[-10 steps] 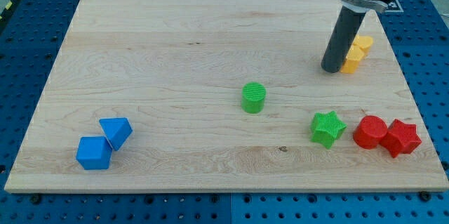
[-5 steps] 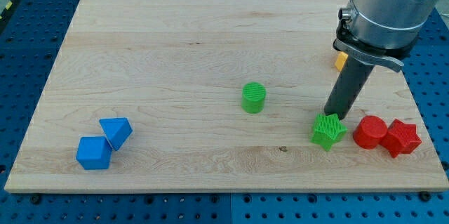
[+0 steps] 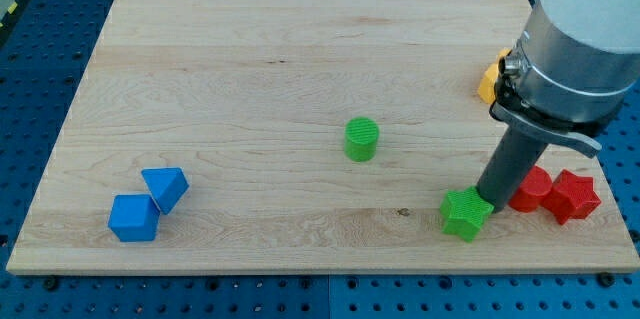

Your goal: Move the green star to the left side of green circle

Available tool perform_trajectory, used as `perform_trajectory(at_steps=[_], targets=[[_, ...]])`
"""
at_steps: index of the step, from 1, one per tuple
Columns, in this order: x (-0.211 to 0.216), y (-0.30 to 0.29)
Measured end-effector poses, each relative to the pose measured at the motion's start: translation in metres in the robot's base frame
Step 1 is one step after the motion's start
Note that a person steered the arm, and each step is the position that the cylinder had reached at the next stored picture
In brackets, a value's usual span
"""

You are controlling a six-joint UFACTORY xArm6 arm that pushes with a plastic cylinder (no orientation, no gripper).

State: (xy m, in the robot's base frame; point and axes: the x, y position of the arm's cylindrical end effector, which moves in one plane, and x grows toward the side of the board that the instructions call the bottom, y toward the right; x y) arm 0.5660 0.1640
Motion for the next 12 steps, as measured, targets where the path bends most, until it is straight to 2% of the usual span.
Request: perform_trajectory(at_steps=[4, 8, 9, 11, 12], targets=[[0.046, 0.000], [0.023, -0.059], [0.023, -0.086], [0.023, -0.093], [0.023, -0.117]])
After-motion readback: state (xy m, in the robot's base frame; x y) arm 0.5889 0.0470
